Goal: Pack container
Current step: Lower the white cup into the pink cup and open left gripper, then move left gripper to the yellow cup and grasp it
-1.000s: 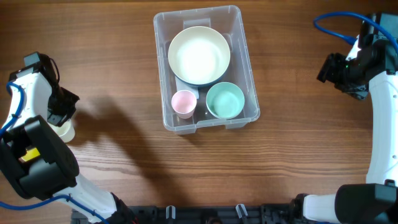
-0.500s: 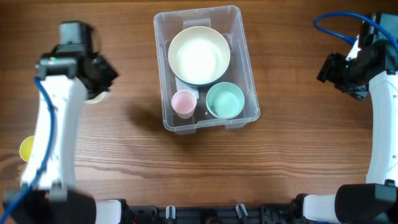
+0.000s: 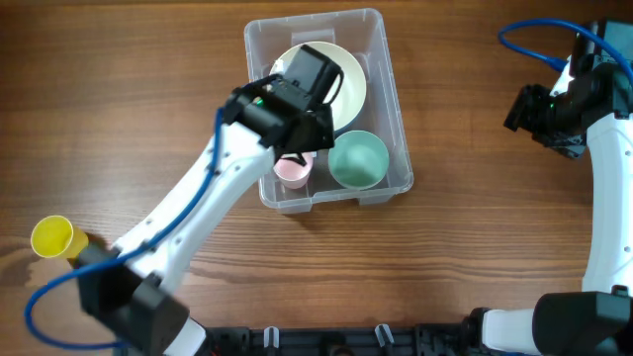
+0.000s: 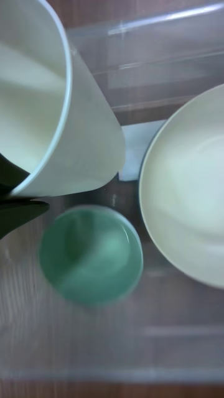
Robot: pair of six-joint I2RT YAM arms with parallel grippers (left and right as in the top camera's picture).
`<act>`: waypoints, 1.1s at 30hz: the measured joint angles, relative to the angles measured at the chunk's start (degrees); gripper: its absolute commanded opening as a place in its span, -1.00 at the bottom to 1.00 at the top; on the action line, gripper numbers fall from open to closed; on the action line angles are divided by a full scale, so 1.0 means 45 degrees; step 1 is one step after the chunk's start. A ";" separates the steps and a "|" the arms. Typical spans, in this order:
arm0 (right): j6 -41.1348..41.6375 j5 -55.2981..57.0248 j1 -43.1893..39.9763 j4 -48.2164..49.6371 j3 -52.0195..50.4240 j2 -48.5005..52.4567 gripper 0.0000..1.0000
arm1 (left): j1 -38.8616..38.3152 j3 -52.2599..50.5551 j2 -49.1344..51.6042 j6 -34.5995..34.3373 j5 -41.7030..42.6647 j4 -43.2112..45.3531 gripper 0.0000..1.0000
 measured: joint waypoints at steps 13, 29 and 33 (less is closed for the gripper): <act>0.0000 0.0000 0.0000 0.0000 0.0000 0.0000 0.42 | 0.0000 0.0000 0.1073 -0.0117 -0.0117 -0.1088 0.20; 0.0000 0.0000 0.0000 0.0000 0.0000 0.0000 0.42 | 1.1725 -0.0457 -0.4245 -0.1214 -0.2807 -0.3653 0.30; 0.0000 0.0000 0.0000 -0.0005 0.0000 0.0000 0.42 | 1.4212 -0.2390 -0.4129 -0.1248 -0.2273 -0.2574 0.31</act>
